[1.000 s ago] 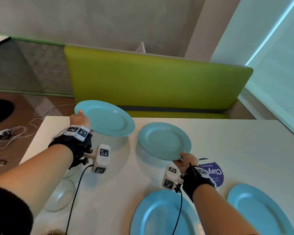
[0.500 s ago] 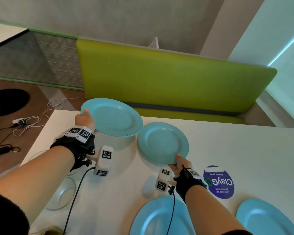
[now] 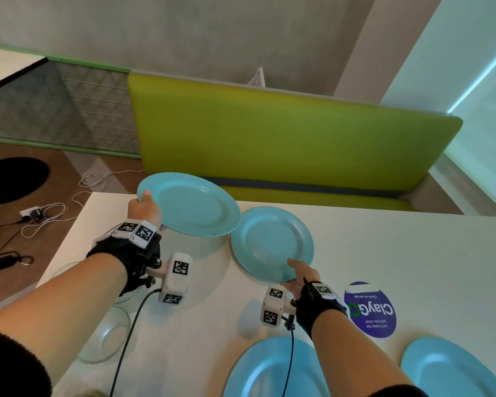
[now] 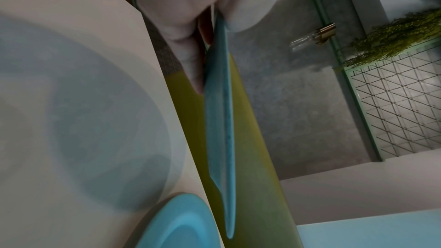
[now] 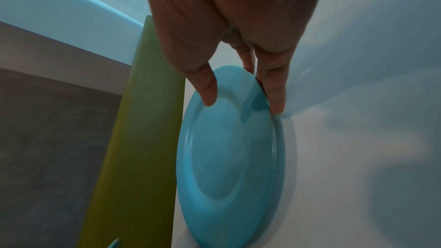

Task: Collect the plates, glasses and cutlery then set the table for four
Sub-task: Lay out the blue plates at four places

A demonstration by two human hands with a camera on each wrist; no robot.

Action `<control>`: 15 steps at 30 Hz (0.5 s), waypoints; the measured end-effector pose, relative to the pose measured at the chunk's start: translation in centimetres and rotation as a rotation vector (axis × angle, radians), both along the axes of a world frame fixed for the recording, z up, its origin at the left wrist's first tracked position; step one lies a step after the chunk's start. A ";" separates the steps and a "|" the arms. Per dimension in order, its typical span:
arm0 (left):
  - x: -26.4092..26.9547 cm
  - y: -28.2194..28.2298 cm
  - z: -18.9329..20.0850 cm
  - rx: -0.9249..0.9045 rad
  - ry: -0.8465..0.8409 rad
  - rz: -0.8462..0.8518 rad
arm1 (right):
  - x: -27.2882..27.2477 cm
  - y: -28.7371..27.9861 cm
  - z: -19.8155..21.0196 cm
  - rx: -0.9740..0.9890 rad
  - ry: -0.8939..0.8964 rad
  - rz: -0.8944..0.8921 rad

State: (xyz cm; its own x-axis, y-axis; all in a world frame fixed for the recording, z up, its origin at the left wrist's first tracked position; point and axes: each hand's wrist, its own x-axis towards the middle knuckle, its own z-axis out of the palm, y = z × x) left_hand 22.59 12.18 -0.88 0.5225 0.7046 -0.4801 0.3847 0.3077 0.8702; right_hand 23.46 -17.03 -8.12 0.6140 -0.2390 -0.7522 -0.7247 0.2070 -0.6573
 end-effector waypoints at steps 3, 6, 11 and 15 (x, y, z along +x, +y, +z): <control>0.0 -0.3 0.1 -0.021 -0.015 -0.007 | 0.0 -0.1 0.0 -0.018 0.008 0.040; 0.2 -0.9 0.0 -0.045 -0.041 -0.024 | 0.0 -0.4 0.2 -0.043 0.037 0.067; 0.1 -3.0 0.0 -0.057 -0.067 -0.096 | 0.0 -0.9 1.7 -0.244 -0.029 0.194; 0.1 -6.7 -0.3 -0.058 -0.075 -0.219 | -0.1 -0.4 3.8 0.070 -0.131 0.161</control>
State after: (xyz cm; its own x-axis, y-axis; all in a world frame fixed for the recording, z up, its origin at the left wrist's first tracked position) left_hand 22.73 5.45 -1.15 0.6957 0.5430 -0.4703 0.3824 0.2744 0.8823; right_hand 23.36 -17.44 -4.29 0.7335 -0.0799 -0.6749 -0.6616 0.1434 -0.7360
